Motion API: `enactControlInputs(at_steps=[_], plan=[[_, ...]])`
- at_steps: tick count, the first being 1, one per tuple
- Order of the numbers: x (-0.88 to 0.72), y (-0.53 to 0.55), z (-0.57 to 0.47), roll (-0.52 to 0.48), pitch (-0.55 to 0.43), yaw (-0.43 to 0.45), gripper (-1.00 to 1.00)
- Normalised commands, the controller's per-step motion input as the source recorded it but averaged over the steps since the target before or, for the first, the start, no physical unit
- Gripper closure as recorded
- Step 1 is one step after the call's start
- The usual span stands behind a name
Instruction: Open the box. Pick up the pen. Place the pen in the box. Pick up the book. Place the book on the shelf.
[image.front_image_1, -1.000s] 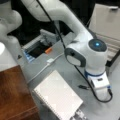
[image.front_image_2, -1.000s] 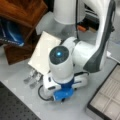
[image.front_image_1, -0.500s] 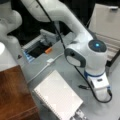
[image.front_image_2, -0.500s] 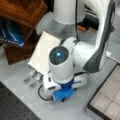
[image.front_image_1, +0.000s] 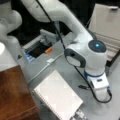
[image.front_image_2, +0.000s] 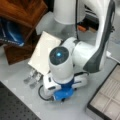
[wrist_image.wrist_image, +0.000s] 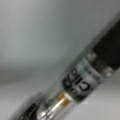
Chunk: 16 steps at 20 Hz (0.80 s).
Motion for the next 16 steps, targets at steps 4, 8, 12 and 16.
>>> enactControlInputs(at_steps=[4,8,12,16], plan=[[-0.03,-0.01,-0.01,-0.128,-0.048,0.035,1.0],[-0.03,0.02,-0.03,-0.137,-0.072,0.028,1.0],[-0.03,0.03,-0.03,-0.139,-0.072,0.029,1.0],[-0.08,0.04,-0.05,-0.146,-0.056,0.034,1.0]])
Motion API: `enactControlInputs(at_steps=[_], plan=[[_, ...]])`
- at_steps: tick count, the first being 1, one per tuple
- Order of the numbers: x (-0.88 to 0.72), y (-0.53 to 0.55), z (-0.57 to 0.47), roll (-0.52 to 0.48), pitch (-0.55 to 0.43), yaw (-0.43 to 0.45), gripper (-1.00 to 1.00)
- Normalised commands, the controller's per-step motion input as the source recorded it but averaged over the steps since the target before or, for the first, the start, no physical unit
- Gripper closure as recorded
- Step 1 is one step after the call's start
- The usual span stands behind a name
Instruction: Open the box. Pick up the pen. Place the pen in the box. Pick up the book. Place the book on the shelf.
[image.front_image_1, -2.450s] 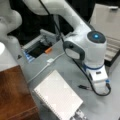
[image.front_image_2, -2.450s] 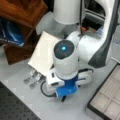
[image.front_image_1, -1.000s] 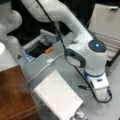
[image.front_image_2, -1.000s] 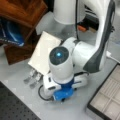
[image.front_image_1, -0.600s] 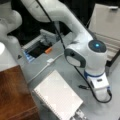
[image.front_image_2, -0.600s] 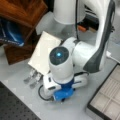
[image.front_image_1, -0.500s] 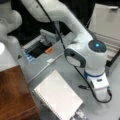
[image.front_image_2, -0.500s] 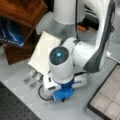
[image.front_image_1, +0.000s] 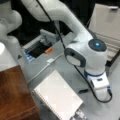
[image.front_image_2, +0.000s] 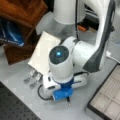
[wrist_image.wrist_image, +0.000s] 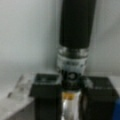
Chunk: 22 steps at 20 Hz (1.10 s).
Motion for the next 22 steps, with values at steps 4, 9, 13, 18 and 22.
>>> enactControlInputs(at_steps=[4,9,13,18,22], plan=[[-0.11,0.05,-0.06,-0.153,-0.038,0.026,1.0],[-0.12,0.06,-0.03,-0.155,-0.023,0.017,1.0],[-0.13,0.06,0.04,-0.156,-0.013,0.019,1.0],[-0.16,0.04,0.22,-0.176,0.031,-0.006,1.0],[-0.16,0.06,0.31,-0.198,0.077,-0.054,1.0]])
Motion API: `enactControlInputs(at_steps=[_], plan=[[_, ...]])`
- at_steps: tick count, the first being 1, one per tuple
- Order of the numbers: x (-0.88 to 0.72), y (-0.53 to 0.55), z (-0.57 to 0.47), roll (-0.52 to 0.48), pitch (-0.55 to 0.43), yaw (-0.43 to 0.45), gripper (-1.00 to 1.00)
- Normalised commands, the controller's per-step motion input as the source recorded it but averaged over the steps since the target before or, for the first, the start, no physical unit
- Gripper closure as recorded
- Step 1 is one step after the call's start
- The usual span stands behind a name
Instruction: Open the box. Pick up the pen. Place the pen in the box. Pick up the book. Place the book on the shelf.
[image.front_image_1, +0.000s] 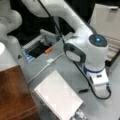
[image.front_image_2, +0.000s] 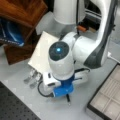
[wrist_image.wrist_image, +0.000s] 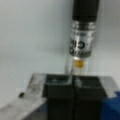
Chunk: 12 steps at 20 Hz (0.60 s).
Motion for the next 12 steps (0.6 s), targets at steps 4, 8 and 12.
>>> enactControlInputs(at_steps=[4,8,12], plan=[[-0.11,0.09,0.32,-0.196,0.057,-0.093,1.0],[-0.03,0.07,0.18,-0.146,0.061,-0.068,-1.0],[0.0,0.08,0.11,-0.127,0.055,-0.042,-1.0]])
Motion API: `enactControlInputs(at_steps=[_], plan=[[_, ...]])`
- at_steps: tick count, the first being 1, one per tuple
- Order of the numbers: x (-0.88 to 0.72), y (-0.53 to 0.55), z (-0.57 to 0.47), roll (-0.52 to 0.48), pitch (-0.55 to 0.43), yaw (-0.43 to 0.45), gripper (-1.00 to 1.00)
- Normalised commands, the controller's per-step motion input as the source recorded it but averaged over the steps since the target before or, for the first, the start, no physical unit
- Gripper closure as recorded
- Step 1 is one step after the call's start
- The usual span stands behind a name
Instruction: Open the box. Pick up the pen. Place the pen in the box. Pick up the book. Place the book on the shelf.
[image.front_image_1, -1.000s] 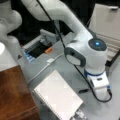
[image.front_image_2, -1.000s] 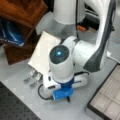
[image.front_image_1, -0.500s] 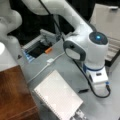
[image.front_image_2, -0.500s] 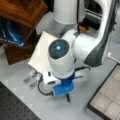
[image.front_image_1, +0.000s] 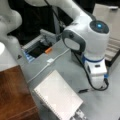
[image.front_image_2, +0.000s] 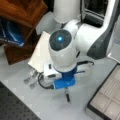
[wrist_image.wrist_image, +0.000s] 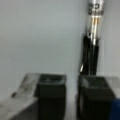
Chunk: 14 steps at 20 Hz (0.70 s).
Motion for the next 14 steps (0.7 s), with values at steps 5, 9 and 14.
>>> enactControlInputs(at_steps=[5,9,14], plan=[[0.02,0.08,0.05,-0.124,0.034,-0.037,-1.0],[0.03,0.06,-0.02,-0.107,0.024,-0.026,-1.0],[0.06,0.05,-0.19,-0.05,0.033,-0.022,-1.0]])
